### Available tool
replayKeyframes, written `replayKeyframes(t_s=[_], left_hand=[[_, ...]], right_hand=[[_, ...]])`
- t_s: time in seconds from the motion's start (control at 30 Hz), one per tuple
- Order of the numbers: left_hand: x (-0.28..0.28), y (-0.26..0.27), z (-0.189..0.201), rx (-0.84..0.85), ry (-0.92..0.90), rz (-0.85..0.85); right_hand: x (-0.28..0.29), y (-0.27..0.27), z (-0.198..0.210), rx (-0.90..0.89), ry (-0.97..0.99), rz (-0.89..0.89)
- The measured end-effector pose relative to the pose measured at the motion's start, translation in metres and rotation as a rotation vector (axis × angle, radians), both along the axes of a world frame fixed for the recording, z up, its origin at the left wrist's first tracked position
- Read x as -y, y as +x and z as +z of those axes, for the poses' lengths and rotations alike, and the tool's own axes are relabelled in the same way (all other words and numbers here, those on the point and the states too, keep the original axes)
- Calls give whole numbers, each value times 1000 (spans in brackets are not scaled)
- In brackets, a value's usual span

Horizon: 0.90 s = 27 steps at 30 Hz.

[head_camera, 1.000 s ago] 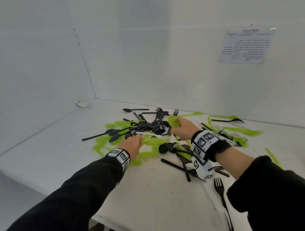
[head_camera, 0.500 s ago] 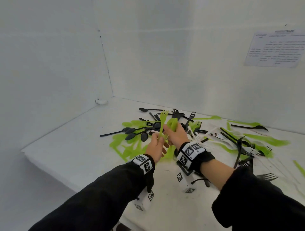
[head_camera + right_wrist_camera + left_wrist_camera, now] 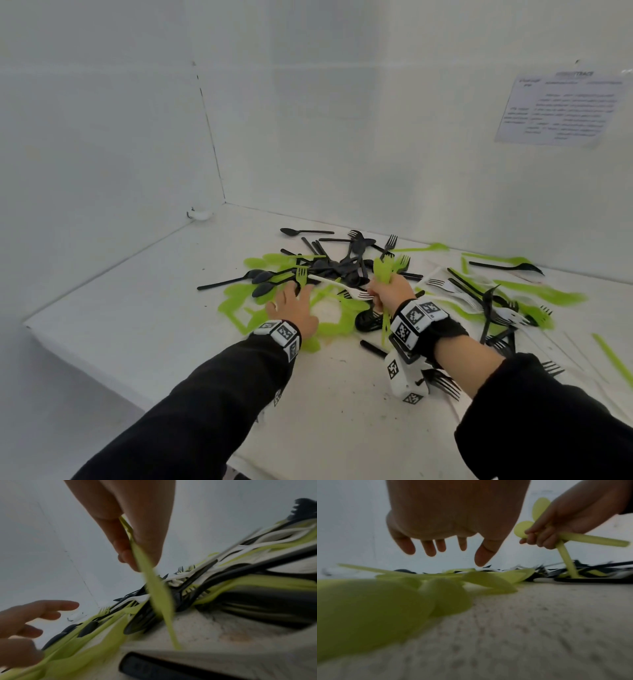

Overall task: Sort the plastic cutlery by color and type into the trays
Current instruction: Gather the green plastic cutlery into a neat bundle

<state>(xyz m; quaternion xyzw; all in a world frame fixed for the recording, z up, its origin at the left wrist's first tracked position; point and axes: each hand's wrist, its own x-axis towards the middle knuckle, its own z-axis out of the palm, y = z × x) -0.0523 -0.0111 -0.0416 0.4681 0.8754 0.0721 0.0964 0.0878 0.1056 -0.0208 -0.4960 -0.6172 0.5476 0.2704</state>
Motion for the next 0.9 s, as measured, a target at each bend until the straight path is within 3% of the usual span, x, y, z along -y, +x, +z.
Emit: replayKeyframes(t_s=[0.07,0.17,0.33,0.47,0.57,0.73,0.9], left_hand=[[-3,6,0,-116,-103,-125],[-10,12,-1,-175,-183,-212],[-19,15,15,-153,-48,-221],[-25,9,30,-293,58,-337],[-30,0,35,-318,59,-366],[-28,-8,38,-250,97,-315],[-29,-12,46,-51,410,-86]], right_hand=[[-1,4,2,-13,-13,-24],[-3,6,3,138,151,32],[-5,-3,7,453,231,231],[-4,-24,10,767,378,414],[-9,-36,3,904,406,466],[-8,-41,9,1001,385,536],[-14,-41,12,1014,309,586]])
